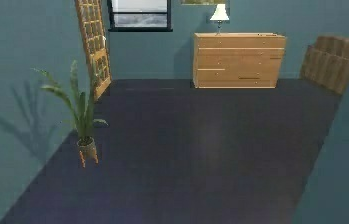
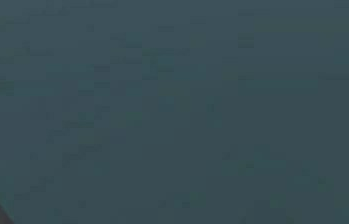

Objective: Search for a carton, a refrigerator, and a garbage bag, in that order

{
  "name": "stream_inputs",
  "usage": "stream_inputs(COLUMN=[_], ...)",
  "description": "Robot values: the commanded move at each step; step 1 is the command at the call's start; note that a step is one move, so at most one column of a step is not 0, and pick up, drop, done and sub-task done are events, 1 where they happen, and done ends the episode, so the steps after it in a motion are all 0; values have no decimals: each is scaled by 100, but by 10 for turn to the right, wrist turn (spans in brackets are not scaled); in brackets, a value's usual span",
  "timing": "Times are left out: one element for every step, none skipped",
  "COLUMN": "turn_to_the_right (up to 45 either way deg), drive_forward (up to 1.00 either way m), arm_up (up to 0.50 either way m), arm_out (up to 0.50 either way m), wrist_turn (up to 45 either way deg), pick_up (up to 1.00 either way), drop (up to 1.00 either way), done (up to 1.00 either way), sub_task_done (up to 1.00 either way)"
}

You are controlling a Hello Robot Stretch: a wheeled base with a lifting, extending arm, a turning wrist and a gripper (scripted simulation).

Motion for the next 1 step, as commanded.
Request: stream_inputs(turn_to_the_right=[0], drive_forward=[100], arm_up=[0], arm_out=[0], wrist_turn=[0], pick_up=[0], drop=[0], done=[0], sub_task_done=[0])
